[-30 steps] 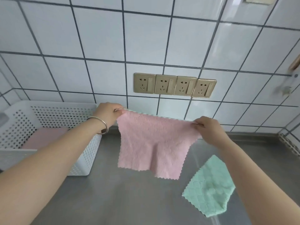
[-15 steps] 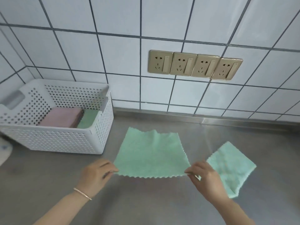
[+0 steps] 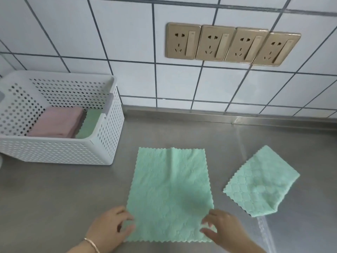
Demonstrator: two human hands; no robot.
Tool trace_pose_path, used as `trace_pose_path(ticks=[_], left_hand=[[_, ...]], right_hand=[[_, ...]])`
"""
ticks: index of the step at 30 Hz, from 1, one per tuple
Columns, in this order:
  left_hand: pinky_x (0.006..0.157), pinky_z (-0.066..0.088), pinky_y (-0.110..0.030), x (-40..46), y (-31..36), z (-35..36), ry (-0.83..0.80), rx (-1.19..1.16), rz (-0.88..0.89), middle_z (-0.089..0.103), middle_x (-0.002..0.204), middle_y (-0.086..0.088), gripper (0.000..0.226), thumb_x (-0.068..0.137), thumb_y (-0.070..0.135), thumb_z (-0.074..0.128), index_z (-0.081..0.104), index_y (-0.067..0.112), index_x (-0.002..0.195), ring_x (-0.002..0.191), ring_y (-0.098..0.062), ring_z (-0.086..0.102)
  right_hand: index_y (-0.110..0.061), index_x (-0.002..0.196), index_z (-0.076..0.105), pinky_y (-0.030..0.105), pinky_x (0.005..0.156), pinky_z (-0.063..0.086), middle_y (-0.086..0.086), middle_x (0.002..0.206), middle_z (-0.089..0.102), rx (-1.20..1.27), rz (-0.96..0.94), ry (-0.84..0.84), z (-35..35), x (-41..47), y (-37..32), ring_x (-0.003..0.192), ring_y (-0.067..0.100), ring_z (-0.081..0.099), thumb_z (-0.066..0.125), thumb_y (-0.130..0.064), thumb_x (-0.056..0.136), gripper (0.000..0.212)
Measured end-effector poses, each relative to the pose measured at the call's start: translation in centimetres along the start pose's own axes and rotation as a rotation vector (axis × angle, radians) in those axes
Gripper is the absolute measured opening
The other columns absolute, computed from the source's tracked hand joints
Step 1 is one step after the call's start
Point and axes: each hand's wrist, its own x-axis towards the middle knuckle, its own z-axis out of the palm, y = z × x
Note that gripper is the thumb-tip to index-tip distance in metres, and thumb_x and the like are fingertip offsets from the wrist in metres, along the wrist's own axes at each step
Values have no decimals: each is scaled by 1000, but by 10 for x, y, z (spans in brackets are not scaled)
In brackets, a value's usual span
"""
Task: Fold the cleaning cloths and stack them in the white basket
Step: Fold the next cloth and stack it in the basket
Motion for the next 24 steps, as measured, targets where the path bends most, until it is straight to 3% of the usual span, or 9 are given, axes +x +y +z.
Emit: trace_pose_path(ticks=[4, 5, 9, 12, 14, 17, 19, 21, 24], left_hand=[[81, 45, -27, 89, 0, -19, 161, -351, -491, 67, 97, 0, 5, 86, 27, 63, 63, 29, 90, 87, -17, 61], [85, 47, -31, 113, -2, -22, 168, -403, -583, 66, 104, -6, 15, 85, 27, 63, 63, 22, 100, 90, -23, 62], [85, 46, -32, 175, -4, -16, 144, -281, -766, 66, 112, -10, 37, 85, 35, 58, 63, 13, 114, 100, -28, 62], [70, 46, -27, 191, 7, -16, 136, -123, -783, 69, 90, -8, 22, 85, 32, 54, 70, 19, 93, 80, -27, 61], [63, 42, -26, 196, 10, -14, 144, -90, -778, 61, 72, -4, 19, 87, 29, 54, 67, 19, 77, 63, -22, 52], [65, 37, -24, 197, 10, -10, 186, -62, -763, 67, 84, -10, 18, 88, 26, 54, 69, 17, 85, 78, -30, 59], [67, 37, -25, 196, 6, -6, 251, -61, -767, 70, 95, -13, 21, 88, 25, 53, 69, 13, 94, 90, -33, 61], [67, 39, -26, 196, 0, -2, 289, -64, -789, 69, 98, -14, 21, 88, 26, 52, 68, 14, 97, 91, -33, 62], [67, 40, -28, 198, -4, 1, 280, -44, -794, 68, 99, -15, 21, 89, 27, 51, 66, 15, 98, 91, -33, 62]], right_hand=[[-31, 102, 68, 20, 64, 41, -15, 79, 58, 213, 428, 19, -33, 75, 8, 74, 5, 54, 54, -37, 90, 19], [-27, 109, 65, 22, 67, 42, -10, 83, 60, 292, 557, 9, -38, 96, 14, 78, 11, 56, 54, -33, 90, 22], [-20, 118, 57, 34, 77, 53, 7, 99, 68, 540, 923, 24, -37, 150, 35, 87, 26, 63, 45, -20, 88, 32], [-18, 102, 60, 28, 66, 52, 5, 91, 68, 517, 994, -8, -31, 166, 39, 80, 25, 63, 47, -17, 85, 22], [-16, 77, 60, 20, 50, 39, 1, 67, 59, 435, 992, -21, -27, 170, 40, 59, 20, 55, 49, -16, 84, 13], [-18, 54, 41, 19, 44, 26, -2, 51, 41, 363, 1009, -6, -22, 168, 41, 45, 18, 38, 49, -14, 86, 33], [-17, 57, 45, 20, 45, 28, -2, 54, 44, 342, 1003, 19, -20, 166, 43, 48, 18, 41, 47, -16, 88, 31], [-15, 75, 56, 22, 49, 33, -1, 63, 50, 338, 1011, 23, -20, 164, 43, 57, 19, 48, 45, -21, 92, 21], [-14, 94, 57, 27, 61, 41, 1, 76, 54, 344, 1024, 24, -18, 161, 43, 72, 22, 54, 45, -24, 94, 16]])
